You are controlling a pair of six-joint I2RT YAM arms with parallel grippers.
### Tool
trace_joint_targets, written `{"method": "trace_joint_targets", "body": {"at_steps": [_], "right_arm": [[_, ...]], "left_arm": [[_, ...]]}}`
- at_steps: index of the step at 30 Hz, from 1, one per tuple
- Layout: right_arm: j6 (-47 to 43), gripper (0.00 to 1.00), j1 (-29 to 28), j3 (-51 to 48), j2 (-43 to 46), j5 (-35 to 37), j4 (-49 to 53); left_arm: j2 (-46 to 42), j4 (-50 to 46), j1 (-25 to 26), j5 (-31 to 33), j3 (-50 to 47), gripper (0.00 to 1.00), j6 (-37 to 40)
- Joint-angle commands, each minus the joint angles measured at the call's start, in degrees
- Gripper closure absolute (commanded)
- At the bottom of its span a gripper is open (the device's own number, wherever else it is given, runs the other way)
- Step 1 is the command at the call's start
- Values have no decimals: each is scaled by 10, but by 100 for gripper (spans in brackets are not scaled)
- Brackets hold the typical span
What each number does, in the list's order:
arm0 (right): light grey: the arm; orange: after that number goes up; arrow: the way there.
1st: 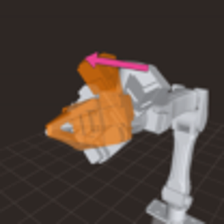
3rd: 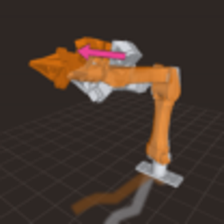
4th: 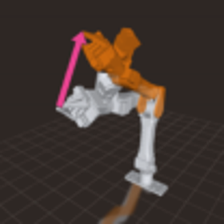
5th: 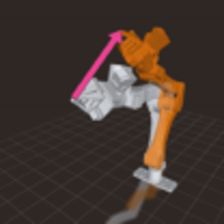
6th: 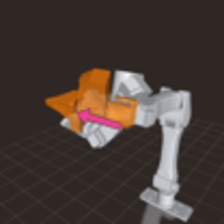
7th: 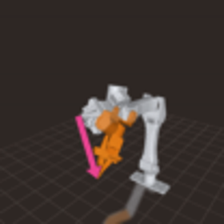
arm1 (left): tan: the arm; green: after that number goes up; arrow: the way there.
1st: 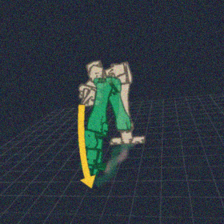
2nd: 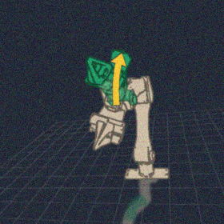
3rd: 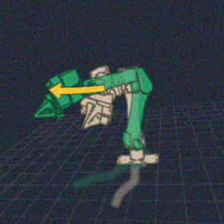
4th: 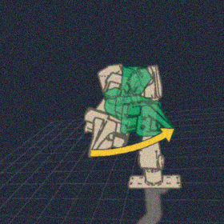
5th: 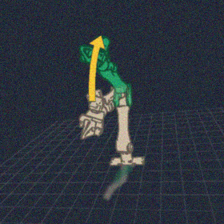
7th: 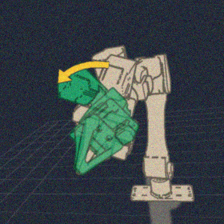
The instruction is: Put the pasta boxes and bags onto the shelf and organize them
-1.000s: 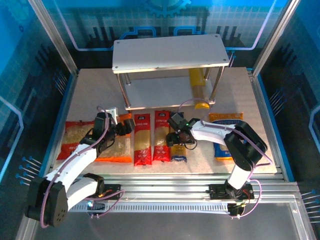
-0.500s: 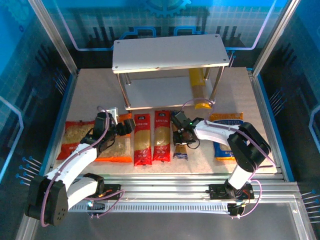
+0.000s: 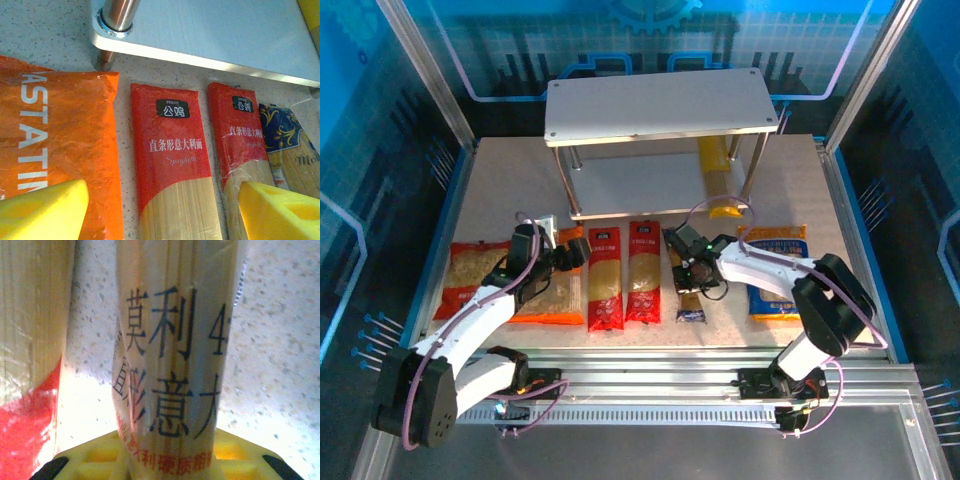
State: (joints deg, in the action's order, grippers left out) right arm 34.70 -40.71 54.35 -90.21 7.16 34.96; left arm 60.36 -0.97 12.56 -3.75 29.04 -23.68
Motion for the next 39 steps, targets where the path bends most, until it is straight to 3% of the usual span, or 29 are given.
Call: {"method": "trace_joint_targets", "body": {"at_steps": [1,13,27,39], "right_arm": [[-21,94,4,31,56,25,30],[-78,95,33,125,115,40,61],[-178,95,126,344,-106,64,-10],[-206,95,145,419,-209,116,-60]], "left_arm": [[1,10,2,-3,6,21,1],[7,18,2,-8,8,20,0],[-12,0,2,-8,17,20,7],[-14,-6,2,-1,17,20,13]]}}
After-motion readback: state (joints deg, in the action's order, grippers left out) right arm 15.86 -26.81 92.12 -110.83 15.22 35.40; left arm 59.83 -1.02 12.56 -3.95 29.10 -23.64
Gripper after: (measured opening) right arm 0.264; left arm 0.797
